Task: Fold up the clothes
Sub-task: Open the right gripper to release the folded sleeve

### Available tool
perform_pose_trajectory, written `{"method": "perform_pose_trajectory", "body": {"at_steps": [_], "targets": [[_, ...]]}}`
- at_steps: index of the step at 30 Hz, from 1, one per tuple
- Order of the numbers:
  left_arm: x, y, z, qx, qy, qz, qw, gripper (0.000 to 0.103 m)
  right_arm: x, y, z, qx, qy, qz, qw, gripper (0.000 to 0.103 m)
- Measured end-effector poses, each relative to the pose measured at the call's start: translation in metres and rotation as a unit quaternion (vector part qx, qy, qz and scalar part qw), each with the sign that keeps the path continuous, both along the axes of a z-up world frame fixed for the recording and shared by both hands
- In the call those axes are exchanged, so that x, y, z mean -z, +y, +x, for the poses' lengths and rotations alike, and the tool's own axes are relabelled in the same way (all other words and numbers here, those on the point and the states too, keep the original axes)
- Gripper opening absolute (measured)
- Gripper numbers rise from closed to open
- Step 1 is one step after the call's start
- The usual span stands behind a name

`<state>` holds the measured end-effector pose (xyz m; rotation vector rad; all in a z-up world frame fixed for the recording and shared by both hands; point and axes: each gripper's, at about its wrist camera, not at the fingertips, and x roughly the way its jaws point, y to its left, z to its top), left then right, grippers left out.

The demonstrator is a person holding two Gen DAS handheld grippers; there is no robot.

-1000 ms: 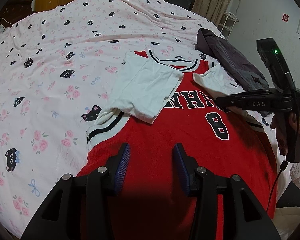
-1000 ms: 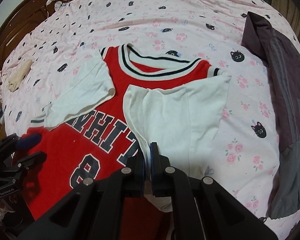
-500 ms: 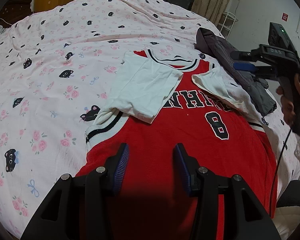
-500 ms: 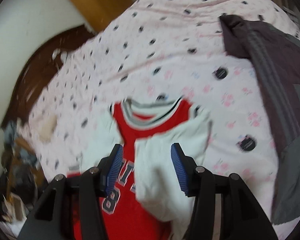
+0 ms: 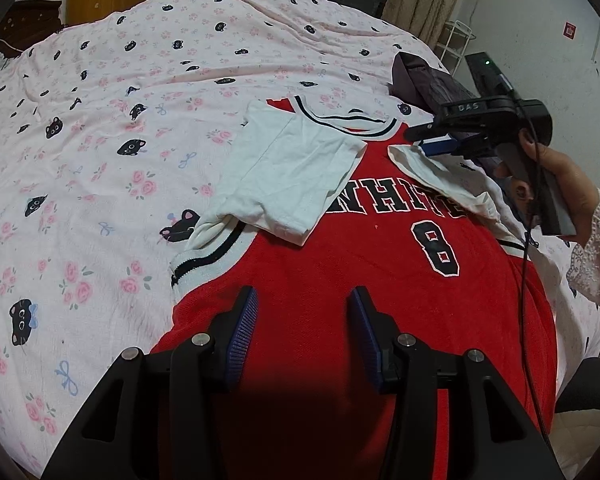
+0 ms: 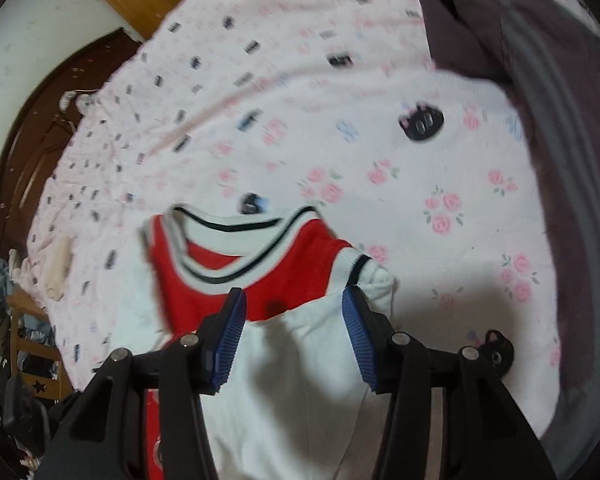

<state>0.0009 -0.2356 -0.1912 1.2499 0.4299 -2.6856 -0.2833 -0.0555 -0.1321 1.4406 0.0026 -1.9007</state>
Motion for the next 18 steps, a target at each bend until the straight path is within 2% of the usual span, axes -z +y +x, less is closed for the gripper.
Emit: {"method": "perform_pose_trajectory", "body": {"at_steps": [4,10,11,13,16,18], "targets": [[0.001,0.0,0.0,-0.001,0.0,-0.001,1.0,0.043,0.006,-0.002,0.0,-0.012,0.006,0.005,1.0,0.051],[0.001,0.0,0.0,-0.003,0.003,0.001,1.0,0.043,-0.026,0.022,0.031,-0.032,0.037,-0.034,0.998,0.051],[0.001,0.0,0.0,-0.003,0.003,0.001,1.0,0.043,-0.031,0.027,0.039,-0.034,0.054,-0.031,0.998,0.051],[0.001,0.0,-0.001,-0.003,0.003,0.001,1.0,0.043,-0.042,0.036,0.057,-0.034,0.116,0.003,0.993,0.051],[0.001,0.0,0.0,-0.003,0.003,0.001,1.0,0.043,-0.052,0.046,0.087,-0.033,0.226,0.082,0.97,0.051],[0.001,-0.001,0.0,-0.003,0.002,0.001,1.0,0.043,-0.053,0.048,0.101,-0.043,0.264,0.117,0.956,0.051]]}}
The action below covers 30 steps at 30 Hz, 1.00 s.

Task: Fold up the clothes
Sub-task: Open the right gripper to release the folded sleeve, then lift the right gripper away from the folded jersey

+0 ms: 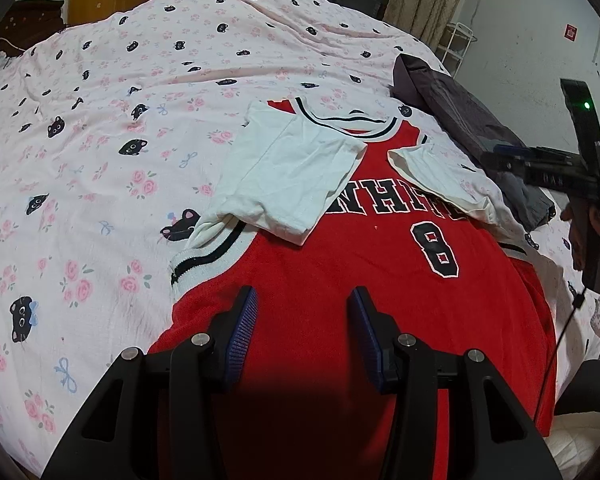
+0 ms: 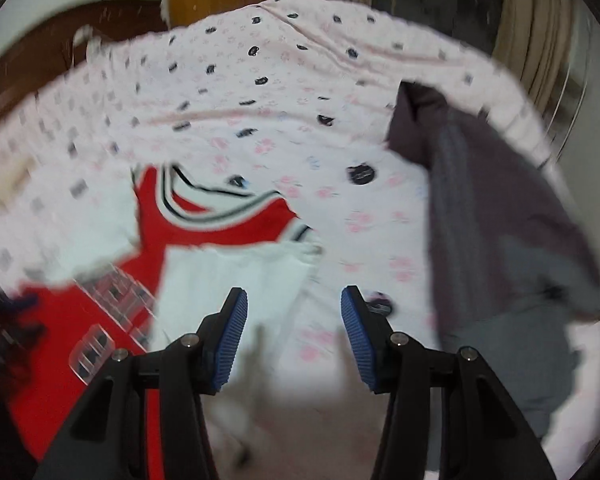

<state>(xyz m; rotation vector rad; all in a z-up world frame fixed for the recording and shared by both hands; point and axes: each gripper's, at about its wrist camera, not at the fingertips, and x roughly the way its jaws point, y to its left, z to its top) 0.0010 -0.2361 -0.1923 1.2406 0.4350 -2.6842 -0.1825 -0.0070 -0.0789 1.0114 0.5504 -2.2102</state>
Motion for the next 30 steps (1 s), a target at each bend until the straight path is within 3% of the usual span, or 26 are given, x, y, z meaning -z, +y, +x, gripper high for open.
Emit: {"method": "perform_pose_trajectory", "body": {"at_steps": [6,25,30], "targets": [[-0.003,0.002,0.002,-0.002,-0.002,0.001,1.0,0.043,0.017,-0.006,0.025,-0.04,0.008,0.054,0.998,0.05],[-0.005,0.009,0.005,-0.001,-0.008,-0.003,1.0,0.043,0.038,-0.011,0.062,-0.088,-0.026,0.048,0.995,0.05],[-0.002,0.01,0.003,0.001,-0.013,-0.008,0.9999,0.044,0.053,-0.016,0.063,-0.09,-0.034,0.067,0.993,0.05]]}}
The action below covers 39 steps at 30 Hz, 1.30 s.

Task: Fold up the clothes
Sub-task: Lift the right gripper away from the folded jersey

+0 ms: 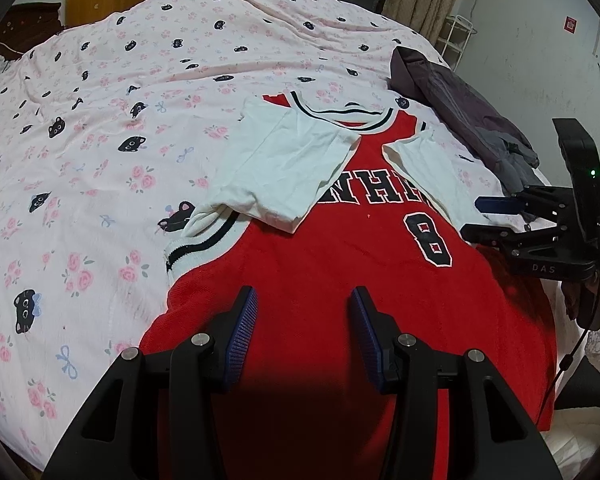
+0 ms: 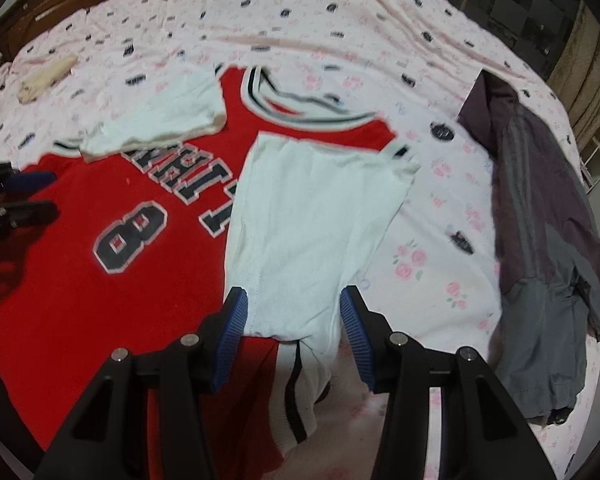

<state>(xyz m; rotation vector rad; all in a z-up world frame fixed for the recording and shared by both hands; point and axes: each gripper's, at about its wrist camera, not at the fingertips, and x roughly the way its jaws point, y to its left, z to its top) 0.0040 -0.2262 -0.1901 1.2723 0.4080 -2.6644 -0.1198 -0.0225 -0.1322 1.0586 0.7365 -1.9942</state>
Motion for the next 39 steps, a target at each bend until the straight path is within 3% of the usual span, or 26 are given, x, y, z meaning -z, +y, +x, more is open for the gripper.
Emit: {"method": "perform_pose_trajectory", "body": {"at_steps": [7,13,22,32,39], "targets": [[0.0,0.0,0.0,-0.001,0.001,0.001,1.0,0.044,-0.023,0.01,0.007,0.011,0.007,-0.05,0.999,0.05],[0.0,-0.001,0.0,0.0,0.0,0.0,1.0,0.044,-0.031,0.012,0.018,-0.018,-0.034,-0.087,0.995,0.05],[-0.001,-0.001,0.001,0.002,-0.003,-0.003,1.0,0.044,0.005,0.007,0.014,-0.014,-0.108,-0.076,0.991,0.05],[-0.019,-0.003,0.003,-0.003,0.017,-0.004,0.9998,0.044,-0.026,0.012,0.024,-0.026,-0.111,-0.13,0.985,0.051],[-0.02,-0.013,0.0,-0.01,0.018,-0.006,0.9998,0.044,0.002,0.002,0.022,-0.018,-0.143,-0.101,0.984,0.05]]}}
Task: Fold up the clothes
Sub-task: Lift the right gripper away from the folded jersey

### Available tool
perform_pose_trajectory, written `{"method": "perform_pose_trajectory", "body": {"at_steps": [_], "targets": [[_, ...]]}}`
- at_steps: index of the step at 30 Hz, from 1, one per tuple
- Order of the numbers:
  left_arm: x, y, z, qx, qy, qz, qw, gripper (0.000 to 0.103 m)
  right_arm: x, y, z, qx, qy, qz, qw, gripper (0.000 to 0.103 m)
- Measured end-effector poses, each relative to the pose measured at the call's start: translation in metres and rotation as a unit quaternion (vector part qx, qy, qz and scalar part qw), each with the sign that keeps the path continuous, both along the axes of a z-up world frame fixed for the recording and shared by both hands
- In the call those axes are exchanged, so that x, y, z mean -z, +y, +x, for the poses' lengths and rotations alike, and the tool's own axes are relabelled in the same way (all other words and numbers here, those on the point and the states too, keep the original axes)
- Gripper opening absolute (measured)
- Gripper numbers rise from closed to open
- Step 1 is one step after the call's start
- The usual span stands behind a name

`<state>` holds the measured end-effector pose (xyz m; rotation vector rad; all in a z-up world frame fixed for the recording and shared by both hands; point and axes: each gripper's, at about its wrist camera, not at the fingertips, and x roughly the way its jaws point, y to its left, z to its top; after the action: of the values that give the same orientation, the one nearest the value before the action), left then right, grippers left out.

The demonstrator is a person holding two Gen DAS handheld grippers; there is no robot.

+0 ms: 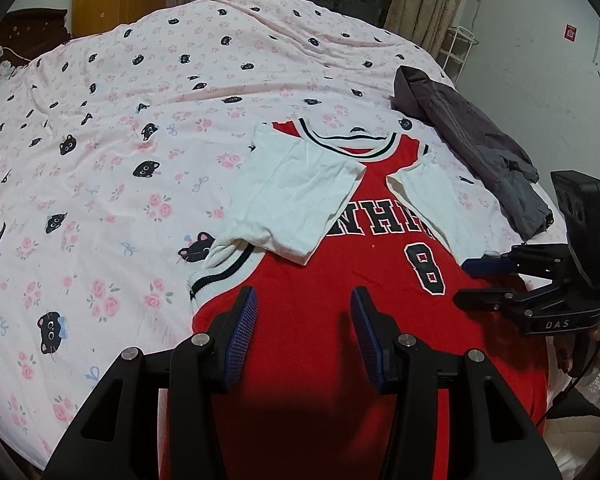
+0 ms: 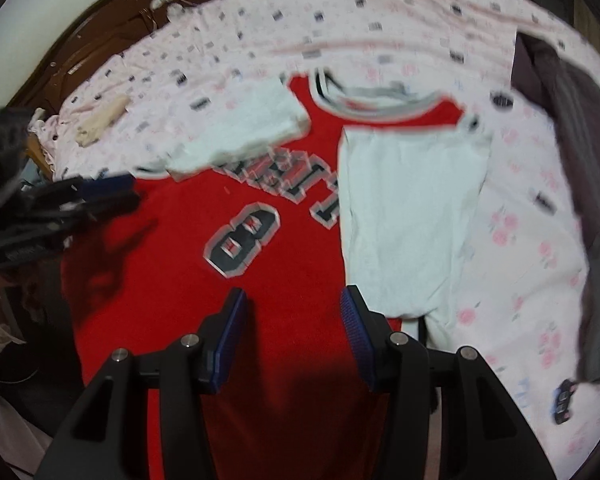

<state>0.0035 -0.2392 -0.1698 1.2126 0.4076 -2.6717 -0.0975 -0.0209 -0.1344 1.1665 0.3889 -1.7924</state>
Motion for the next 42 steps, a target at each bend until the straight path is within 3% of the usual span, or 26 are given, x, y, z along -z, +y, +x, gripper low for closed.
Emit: {"method": "perform_pose_trajectory", "body": {"at_steps": [5,9,14,19,28,32,39,42], "targets": [[-0.008,-0.018,0.001,0.01,0.015,0.03,0.9994,0.044,-0.015,0.009,0.0,0.0,-0.01,-0.033,0.999,0.05],[-0.019,-0.042,-0.014,0.059,0.019,0.063,0.9961,0.044,-0.04,0.027,-0.013,0.003,-0.03,-0.08,0.996,0.05],[-0.032,-0.058,-0.054,0.137,-0.001,-0.006,0.9906,0.044,-0.054,0.046,-0.059,0.036,-0.051,-0.099,0.993,0.051],[-0.019,-0.081,-0.096,0.175,-0.024,-0.019,0.9841,0.044,-0.046,0.041,-0.107,0.06,-0.043,-0.067,0.995,0.051],[-0.001,-0.112,-0.156,0.187,-0.009,0.026,0.9819,0.044,-0.023,0.025,-0.171,0.066,-0.055,-0.051,0.995,0.051],[0.014,-0.125,-0.174,0.184,-0.02,0.044,0.9818,0.043,-0.014,0.019,-0.188,0.068,-0.058,-0.043,0.995,0.051],[0.028,-0.128,-0.177,0.189,-0.028,0.053,0.9801,0.043,-0.006,0.016,-0.2,0.07,-0.057,-0.04,0.995,0.051],[0.023,-0.128,-0.16,0.181,-0.02,0.06,0.9814,0.043,-0.008,0.022,-0.193,0.073,-0.054,-0.044,0.995,0.051]]}}
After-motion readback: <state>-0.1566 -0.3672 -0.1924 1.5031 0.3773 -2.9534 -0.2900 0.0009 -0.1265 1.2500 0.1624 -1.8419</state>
